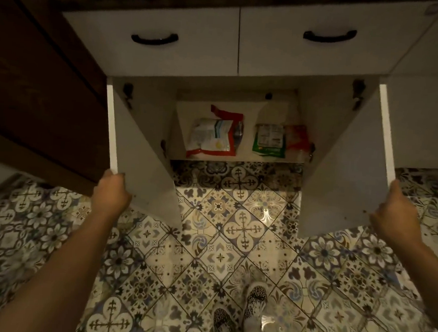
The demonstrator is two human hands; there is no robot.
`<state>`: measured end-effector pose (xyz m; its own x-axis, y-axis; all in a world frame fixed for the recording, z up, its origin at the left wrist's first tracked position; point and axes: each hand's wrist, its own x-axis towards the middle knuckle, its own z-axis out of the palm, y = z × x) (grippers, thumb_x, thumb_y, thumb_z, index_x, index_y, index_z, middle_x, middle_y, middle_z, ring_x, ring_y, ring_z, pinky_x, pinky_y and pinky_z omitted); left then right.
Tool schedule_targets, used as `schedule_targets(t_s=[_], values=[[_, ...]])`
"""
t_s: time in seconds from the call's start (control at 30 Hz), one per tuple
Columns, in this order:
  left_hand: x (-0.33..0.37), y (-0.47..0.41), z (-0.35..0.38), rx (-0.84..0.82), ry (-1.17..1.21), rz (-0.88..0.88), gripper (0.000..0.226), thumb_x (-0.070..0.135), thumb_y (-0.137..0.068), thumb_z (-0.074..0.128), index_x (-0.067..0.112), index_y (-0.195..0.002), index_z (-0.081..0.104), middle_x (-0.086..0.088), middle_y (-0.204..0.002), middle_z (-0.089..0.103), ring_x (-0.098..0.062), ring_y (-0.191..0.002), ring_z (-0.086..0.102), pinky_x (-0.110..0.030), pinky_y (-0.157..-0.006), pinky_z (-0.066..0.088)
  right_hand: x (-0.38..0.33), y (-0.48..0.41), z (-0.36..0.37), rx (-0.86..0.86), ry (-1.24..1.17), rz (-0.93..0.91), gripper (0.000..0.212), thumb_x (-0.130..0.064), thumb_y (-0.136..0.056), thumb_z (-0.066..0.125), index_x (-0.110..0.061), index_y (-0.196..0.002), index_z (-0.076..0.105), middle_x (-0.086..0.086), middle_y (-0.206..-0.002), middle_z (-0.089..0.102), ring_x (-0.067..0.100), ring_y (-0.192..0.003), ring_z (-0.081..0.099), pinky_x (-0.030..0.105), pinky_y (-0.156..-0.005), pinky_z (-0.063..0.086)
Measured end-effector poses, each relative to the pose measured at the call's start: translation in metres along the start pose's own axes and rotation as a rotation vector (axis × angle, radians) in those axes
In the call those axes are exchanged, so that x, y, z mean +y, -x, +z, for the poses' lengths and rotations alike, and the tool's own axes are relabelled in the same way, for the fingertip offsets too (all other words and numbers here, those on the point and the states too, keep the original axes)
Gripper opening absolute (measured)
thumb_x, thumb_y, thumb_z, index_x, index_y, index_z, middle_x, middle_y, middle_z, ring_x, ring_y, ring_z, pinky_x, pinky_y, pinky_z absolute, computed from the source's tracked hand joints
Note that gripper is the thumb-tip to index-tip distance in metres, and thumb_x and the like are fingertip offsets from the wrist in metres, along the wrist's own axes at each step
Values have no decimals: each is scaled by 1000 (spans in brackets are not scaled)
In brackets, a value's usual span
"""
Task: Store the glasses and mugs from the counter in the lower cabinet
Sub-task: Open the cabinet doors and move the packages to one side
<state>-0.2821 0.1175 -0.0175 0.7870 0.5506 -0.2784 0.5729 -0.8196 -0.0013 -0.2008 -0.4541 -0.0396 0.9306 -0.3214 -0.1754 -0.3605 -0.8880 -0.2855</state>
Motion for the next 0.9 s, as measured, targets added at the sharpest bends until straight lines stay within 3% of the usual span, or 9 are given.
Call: schedule_targets(t_s=[0.1,0.17,0.27,0.33,0.4,0.5,0.73,0.8,0.9], values=[[8,1,3,-39,-23,-26,32,9,-89,62,5,-121,60,-19,-128,42,-45,-104,57,-54,-92,52,0,4,-1,7,-9,-13,49,0,-84,63,-5,-125,37,35,-105,60,50,-88,61,53,-75,54],[12,3,5,-65,-68,-37,39,14,-89,64,7,-126,56,-18,-140,33,-43,-117,49,-55,-98,49,-3,7,-1,20,16,-29,56,-5,-85,63,-5,-134,34,35,-114,56,51,-96,59,53,-78,53],[23,10,8,-65,-172,30,54,26,-87,67,16,-136,48,-18,-158,16,-41,-142,23,-60,-112,33,-8,11,0,19,63,-21,68,-12,-84,65,-5,-141,31,35,-127,45,53,-108,52,55,-88,50],[36,11,10,-13,-177,112,61,30,-88,64,20,-144,43,-17,-161,16,-36,-149,14,-60,-117,21,-11,10,5,61,114,-71,70,-14,-80,68,-3,-140,34,36,-132,40,54,-117,45,57,-97,47],[54,8,15,18,-161,202,64,33,-90,63,20,-149,41,-16,-163,18,-34,-151,14,-60,-119,17,-21,3,10,41,226,-97,76,-21,-82,67,-7,-148,31,37,-147,33,53,-136,32,58,-113,34],[82,4,29,-17,-114,255,61,38,-93,58,21,-149,42,-17,-164,18,-34,-152,13,-60,-120,16,-43,-7,23,-106,237,-157,81,-28,-93,59,-16,-159,14,28,-164,13,44,-152,14,54,-123,19],[140,-24,61,-80,32,317,62,51,-98,47,23,-152,37,-14,-168,8,-35,-155,7,-60,-122,10,-109,-45,70,-225,201,-395,86,-28,-98,55,-20,-162,-2,22,-168,-4,38,-156,0,47,-127,6],[151,-38,63,-93,86,296,64,54,-99,45,22,-154,36,-14,-168,7,-35,-155,6,-59,-122,12,-131,-57,80,-257,172,-436,83,-27,-99,54,-20,-162,1,23,-168,-2,38,-156,3,45,-126,6],[162,-60,70,-70,147,244,64,56,-100,41,23,-154,37,-12,-168,10,-33,-155,8,-58,-122,15,-157,-77,100,-285,151,-498,83,-30,-96,56,-16,-162,7,26,-166,8,41,-153,17,49,-124,22]])
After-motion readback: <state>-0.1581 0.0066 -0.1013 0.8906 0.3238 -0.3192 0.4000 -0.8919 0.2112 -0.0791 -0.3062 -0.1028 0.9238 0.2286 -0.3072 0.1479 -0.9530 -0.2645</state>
